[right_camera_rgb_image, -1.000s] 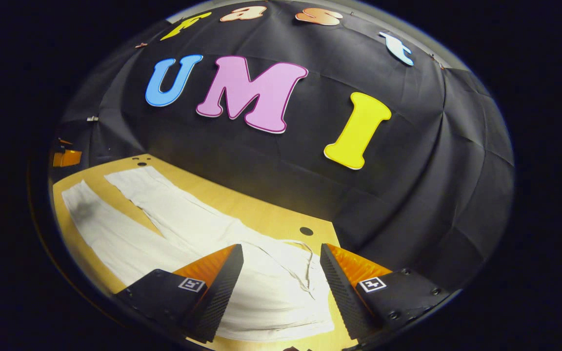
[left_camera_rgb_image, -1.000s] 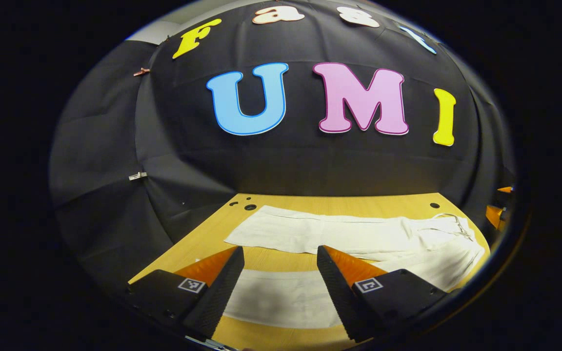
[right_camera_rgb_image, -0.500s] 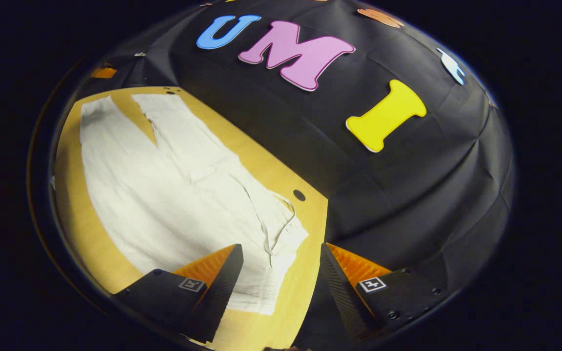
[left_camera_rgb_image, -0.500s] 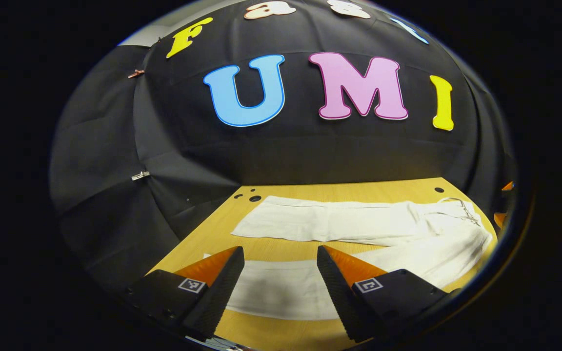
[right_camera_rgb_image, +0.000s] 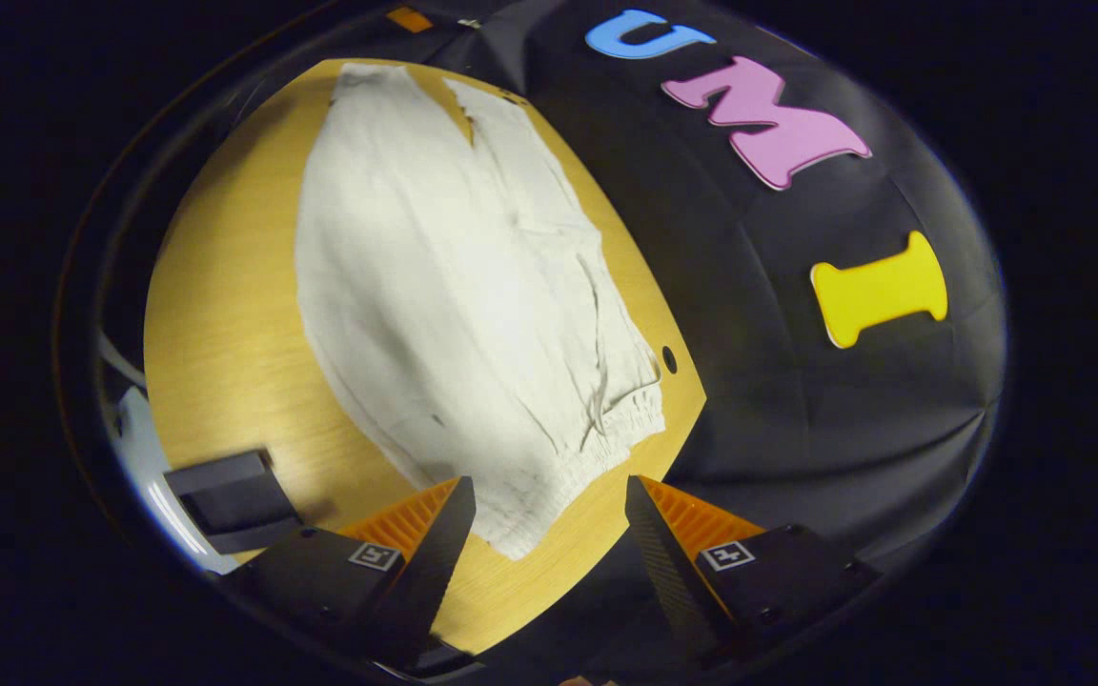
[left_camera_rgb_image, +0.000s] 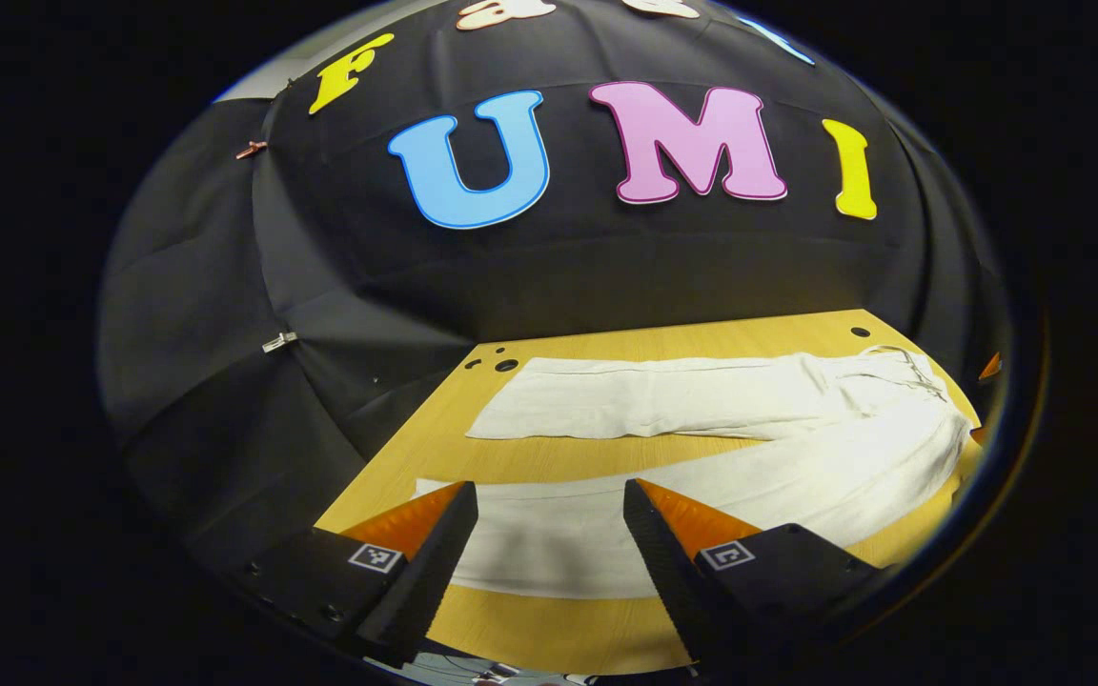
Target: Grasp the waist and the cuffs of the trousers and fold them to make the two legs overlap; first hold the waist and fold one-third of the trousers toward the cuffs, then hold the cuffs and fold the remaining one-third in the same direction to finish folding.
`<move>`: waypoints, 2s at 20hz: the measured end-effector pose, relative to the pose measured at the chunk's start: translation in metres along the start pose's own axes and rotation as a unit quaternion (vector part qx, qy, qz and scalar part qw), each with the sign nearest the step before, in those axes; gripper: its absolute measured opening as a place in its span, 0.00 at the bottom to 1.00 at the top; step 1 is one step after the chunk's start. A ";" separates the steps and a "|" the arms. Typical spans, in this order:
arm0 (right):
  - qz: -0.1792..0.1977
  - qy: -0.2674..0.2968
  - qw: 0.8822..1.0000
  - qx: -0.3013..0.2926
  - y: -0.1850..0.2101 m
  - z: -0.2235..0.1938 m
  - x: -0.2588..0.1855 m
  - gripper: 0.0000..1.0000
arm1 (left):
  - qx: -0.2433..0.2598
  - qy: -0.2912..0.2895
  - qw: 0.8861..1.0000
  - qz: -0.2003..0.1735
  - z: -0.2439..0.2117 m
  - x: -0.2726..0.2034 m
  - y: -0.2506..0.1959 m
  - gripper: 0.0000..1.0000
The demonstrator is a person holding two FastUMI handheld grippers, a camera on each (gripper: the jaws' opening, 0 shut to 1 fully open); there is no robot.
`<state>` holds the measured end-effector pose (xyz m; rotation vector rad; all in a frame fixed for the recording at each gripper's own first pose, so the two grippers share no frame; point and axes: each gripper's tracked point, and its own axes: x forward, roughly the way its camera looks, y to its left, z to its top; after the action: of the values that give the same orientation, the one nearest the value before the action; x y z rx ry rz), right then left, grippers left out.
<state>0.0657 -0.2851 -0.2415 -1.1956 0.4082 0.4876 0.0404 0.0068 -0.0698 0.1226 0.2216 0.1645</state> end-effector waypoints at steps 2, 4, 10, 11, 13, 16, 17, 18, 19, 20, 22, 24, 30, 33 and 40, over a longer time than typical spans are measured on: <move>0.019 0.014 1.000 -0.018 0.015 -0.015 0.004 0.98 | -0.001 0.006 1.000 0.003 -0.004 0.000 0.002 0.98; 0.030 0.023 0.998 -0.047 0.025 -0.023 0.011 0.98 | -0.003 0.012 1.000 0.006 -0.007 -0.002 0.001 0.98; 0.010 0.011 0.995 -0.094 0.016 -0.014 0.034 0.95 | 0.006 0.018 1.000 0.018 -0.013 -0.006 0.005 0.98; 0.003 0.013 0.994 -0.104 0.015 -0.011 0.037 0.94 | 0.006 0.020 1.000 0.019 -0.015 -0.007 0.005 0.98; -0.010 0.015 0.992 -0.125 0.013 -0.006 0.041 0.93 | 0.006 0.023 0.999 0.024 -0.022 -0.007 0.008 0.98; 0.004 0.023 0.991 -0.130 0.015 -0.006 0.051 0.91 | 0.001 0.040 0.999 0.026 -0.037 -0.007 0.011 0.98; 0.007 0.024 0.991 -0.131 0.014 -0.006 0.053 0.86 | 0.002 0.046 0.999 0.027 -0.044 -0.006 0.014 0.98; 0.017 0.027 0.991 -0.129 0.015 -0.007 0.056 0.77 | 0.006 0.051 0.998 0.030 -0.050 -0.007 0.017 0.98; 0.027 0.031 0.991 -0.126 0.019 -0.008 0.055 0.76 | 0.014 0.051 0.998 0.033 -0.055 -0.006 0.022 0.98; 0.040 0.033 0.991 -0.122 0.022 -0.008 0.055 0.71 | 0.024 0.054 0.998 0.034 -0.060 -0.006 0.026 0.98; 0.071 0.046 0.989 -0.123 0.032 -0.013 0.054 0.47 | 0.043 0.067 0.996 0.034 -0.076 -0.005 0.034 0.98; 0.082 0.051 0.985 -0.140 0.035 -0.011 0.057 0.22 | 0.051 0.086 0.995 0.026 -0.092 -0.003 0.041 0.98; 0.151 0.087 0.982 -0.075 0.037 -0.010 0.059 0.05 | 0.159 0.100 0.981 0.045 -0.120 0.016 0.112 0.97; 0.170 0.098 0.977 -0.086 0.037 -0.010 0.058 0.05 | 0.281 0.111 0.953 0.039 -0.136 0.040 0.156 0.96; 0.178 0.117 0.971 -0.105 0.039 -0.007 0.056 0.05 | 0.471 0.158 0.866 -0.067 -0.182 0.084 0.184 0.96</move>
<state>0.0895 -0.2728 -0.3045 -1.3982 0.7972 0.7144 0.0524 0.2201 -0.2385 1.0619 0.6274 -0.0811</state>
